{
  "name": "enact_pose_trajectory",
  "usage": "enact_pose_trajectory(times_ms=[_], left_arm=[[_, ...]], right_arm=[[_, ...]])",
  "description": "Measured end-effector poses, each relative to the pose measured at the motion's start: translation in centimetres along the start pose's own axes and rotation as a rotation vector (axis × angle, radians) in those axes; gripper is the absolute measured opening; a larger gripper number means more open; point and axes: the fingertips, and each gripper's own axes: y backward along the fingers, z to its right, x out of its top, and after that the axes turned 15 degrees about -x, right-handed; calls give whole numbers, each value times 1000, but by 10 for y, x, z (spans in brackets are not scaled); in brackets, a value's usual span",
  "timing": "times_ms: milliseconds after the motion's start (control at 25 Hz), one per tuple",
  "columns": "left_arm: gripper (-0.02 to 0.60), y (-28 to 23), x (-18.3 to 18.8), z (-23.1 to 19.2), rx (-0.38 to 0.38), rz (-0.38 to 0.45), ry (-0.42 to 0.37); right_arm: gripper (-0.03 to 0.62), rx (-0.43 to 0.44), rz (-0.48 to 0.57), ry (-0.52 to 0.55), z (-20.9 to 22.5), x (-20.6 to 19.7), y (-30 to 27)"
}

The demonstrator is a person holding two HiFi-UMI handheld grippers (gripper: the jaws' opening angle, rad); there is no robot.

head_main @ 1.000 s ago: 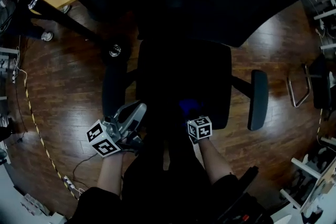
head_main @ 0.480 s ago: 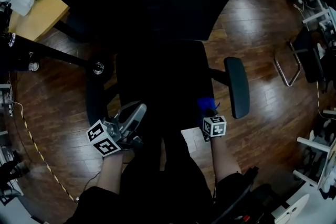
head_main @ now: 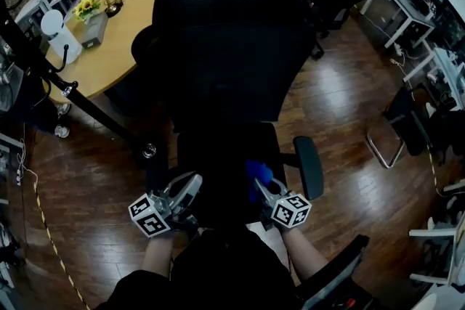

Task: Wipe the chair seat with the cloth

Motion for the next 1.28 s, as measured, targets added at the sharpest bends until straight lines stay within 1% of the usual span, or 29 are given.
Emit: enact_pose_trajectory(times_ms=[120,200,320,400,480,600,760,920,1280], left_arm=[[0,-15,11,26,-39,-10,-30],[0,-23,21,40,-64,-25,-62],[0,-32,40,57,-103,-1,-111],[0,-32,50,70,-123,8,-139],[0,-28,54,78,-125,-3,-160],[0,-21,55,80,-105,-4,-173],[0,-22,53,77,-97,20,-165],[0,-29,49,81,-113,1,-165],[0,-37,41,77,-106,-10,-144]], right_arm=[[61,129,136,-48,-60,70,33],[61,206,210,-43,-90,106,54],[61,281,304,-19,-118,153,79],[61,315,351,-19,-131,171,92],[61,323,378,-11,-140,176,102],[60,323,378,4,-145,173,104],[60,341,367,-6,-147,168,102],[60,350,363,-12,-150,165,102],[60,333,357,-27,-139,164,106]])
